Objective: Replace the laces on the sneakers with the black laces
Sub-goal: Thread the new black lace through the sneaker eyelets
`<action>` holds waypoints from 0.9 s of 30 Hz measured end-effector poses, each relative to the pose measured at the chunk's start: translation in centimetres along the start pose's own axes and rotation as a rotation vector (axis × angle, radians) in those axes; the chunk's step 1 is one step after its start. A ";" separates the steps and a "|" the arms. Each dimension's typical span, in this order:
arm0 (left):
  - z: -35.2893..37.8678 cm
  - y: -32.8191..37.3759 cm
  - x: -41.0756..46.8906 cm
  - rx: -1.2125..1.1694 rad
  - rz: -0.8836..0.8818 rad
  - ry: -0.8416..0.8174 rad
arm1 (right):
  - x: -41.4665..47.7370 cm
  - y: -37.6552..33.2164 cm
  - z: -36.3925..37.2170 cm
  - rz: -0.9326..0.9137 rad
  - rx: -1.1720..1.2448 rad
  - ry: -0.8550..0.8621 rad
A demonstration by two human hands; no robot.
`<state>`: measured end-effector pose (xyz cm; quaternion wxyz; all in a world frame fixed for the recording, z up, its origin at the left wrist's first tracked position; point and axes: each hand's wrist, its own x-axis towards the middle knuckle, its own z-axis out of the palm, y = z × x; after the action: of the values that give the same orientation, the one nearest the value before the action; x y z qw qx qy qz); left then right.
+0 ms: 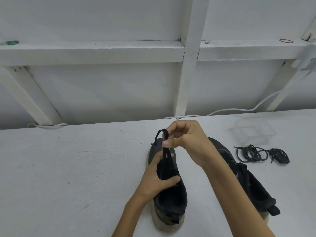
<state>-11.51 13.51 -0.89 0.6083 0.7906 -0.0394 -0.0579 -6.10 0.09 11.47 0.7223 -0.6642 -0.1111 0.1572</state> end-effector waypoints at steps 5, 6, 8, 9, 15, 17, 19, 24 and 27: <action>0.0 0.1 0.0 0.033 0.007 -0.004 | -0.2 -0.6 0.7 -0.070 -0.027 0.050; 0.0 0.1 0.0 0.034 0.001 0.009 | -0.1 -0.5 0.5 -0.082 -0.029 0.063; 0.0 0.0 -0.3 0.017 -0.005 0.063 | 0.1 -0.4 0.2 -0.093 -0.055 0.056; 0.0 -0.1 -0.5 -0.007 0.006 0.103 | 0.2 -0.4 0.0 -0.096 -0.073 0.048; -0.3 1.5 -0.9 -0.158 0.111 0.488 | 0.5 -0.2 -1.7 -0.121 -0.153 0.190; -1.3 1.8 -0.8 -0.236 0.111 0.665 | 0.7 0.5 -2.7 -0.178 -0.225 0.351; -2.8 1.7 -0.8 -0.291 0.121 0.845 | 0.8 1.3 -3.4 -0.268 -0.375 0.532; -6.4 -1.3 -1.3 -0.143 -0.013 1.079 | 0.5 4.0 -6.4 -0.229 -0.874 0.606; -6.3 -1.5 -1.4 0.017 0.032 1.000 | 0.4 6.2 -6.7 -0.002 -1.322 0.410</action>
<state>-11.99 20.08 -0.67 0.5471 0.7257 0.2445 0.3379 -3.70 -5.53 4.68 0.1726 -0.9812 -0.0455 -0.0730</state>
